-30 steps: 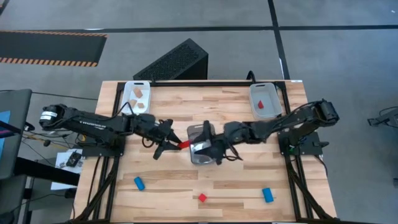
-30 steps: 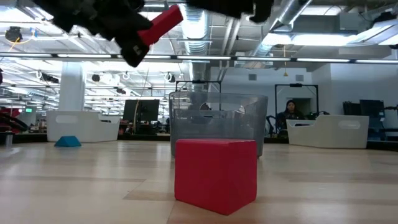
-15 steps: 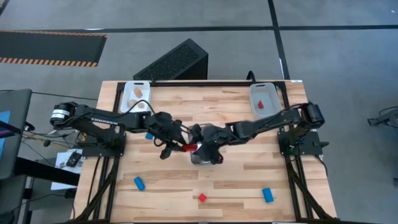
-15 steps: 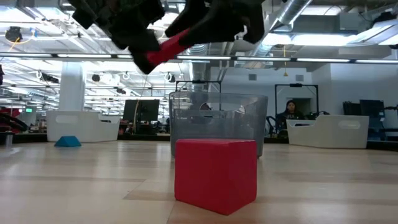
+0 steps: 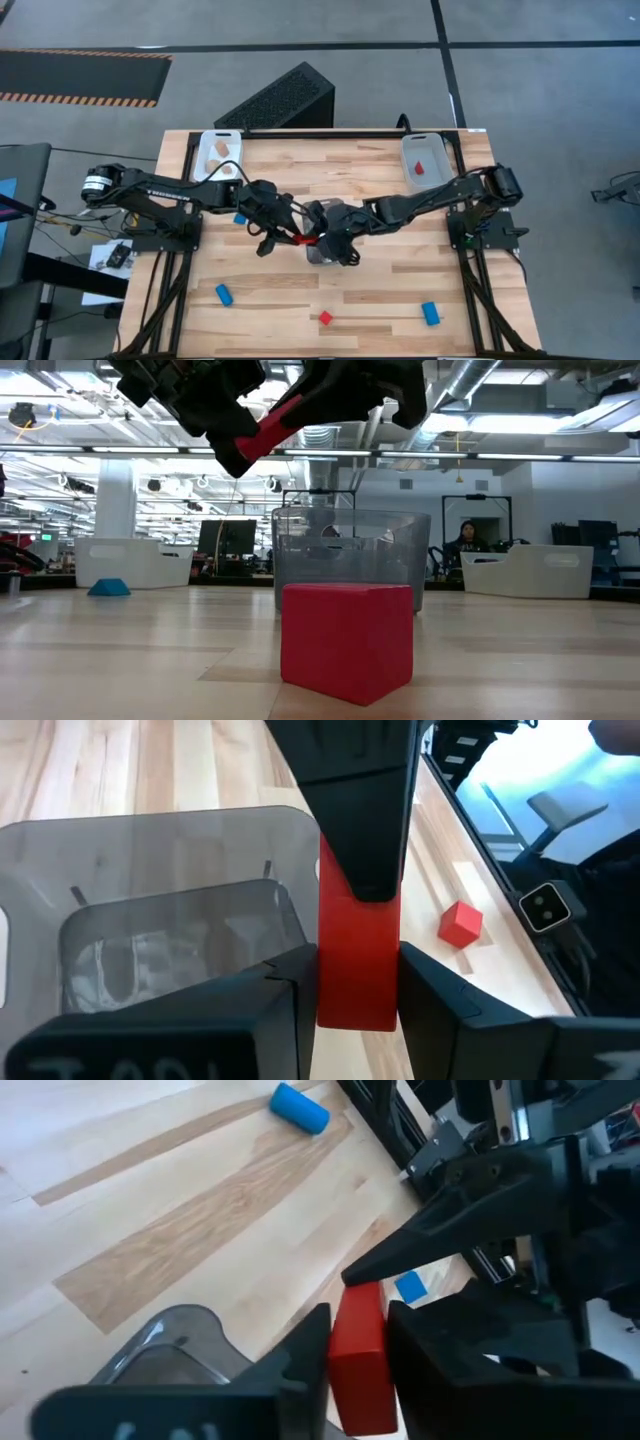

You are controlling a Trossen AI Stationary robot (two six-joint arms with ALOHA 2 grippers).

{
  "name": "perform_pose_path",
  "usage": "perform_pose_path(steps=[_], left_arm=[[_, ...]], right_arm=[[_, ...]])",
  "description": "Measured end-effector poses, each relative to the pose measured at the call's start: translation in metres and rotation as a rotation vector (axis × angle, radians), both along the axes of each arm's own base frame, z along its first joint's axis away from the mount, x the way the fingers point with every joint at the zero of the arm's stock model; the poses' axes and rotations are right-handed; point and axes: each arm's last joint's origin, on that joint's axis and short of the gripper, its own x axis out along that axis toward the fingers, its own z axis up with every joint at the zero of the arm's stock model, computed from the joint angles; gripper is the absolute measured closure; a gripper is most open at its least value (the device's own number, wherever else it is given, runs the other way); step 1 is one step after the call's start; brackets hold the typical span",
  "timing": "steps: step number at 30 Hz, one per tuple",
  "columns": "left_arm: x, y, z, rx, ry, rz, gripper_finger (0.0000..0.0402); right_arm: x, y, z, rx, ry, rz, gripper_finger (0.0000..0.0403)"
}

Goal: Sort & place blocks by color
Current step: Put the top red block into the gray bin

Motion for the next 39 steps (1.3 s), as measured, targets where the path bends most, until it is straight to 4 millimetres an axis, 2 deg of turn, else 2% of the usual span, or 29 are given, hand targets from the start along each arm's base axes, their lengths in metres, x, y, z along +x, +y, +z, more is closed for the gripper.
perform_pose_path(steps=[3, 7, 13, 16, 22, 27, 30, 34, 39], left_arm=[[0.000, 0.000, 0.000, -0.003, 0.001, 0.000, 0.0315], [0.001, -0.001, 0.000, 0.006, -0.012, 0.000, 0.0300], [0.000, -0.009, -0.001, 0.111, -0.007, 0.033, 0.0232], [-0.002, -0.011, -0.004, 0.179, 0.015, 0.085, 0.0199], [-0.002, -0.016, -0.006, 0.252, 0.018, 0.182, 0.0168], [-0.001, -0.026, -0.004, 0.295, -0.047, 0.225, 0.0170], [-0.002, -0.033, -0.010, 0.293, -0.131, 0.219, 0.0174], [-0.005, -0.038, -0.017, 0.282, -0.248, 0.218, 0.0178], [-0.008, -0.037, -0.020, 0.257, -0.370, 0.259, 0.0178]], right_arm=[[-0.001, 0.001, 0.000, -0.035, -0.002, -0.031, 0.0322], [-0.004, 0.005, -0.002, -0.079, 0.028, -0.080, 0.0332], [-0.014, 0.019, -0.010, -0.093, 0.114, -0.190, 0.0335], [-0.026, 0.021, -0.007, -0.062, 0.176, -0.229, 0.0336], [-0.062, 0.001, 0.020, 0.058, 0.251, -0.384, 0.0337], [-0.109, -0.015, 0.045, 0.136, 0.140, -0.485, 0.0337], [-0.140, -0.025, 0.045, 0.207, 0.045, -0.551, 0.0337], [-0.175, -0.032, 0.033, 0.323, -0.059, -0.615, 0.0337], [-0.200, -0.038, 0.018, 0.415, -0.100, -0.706, 0.0337]])
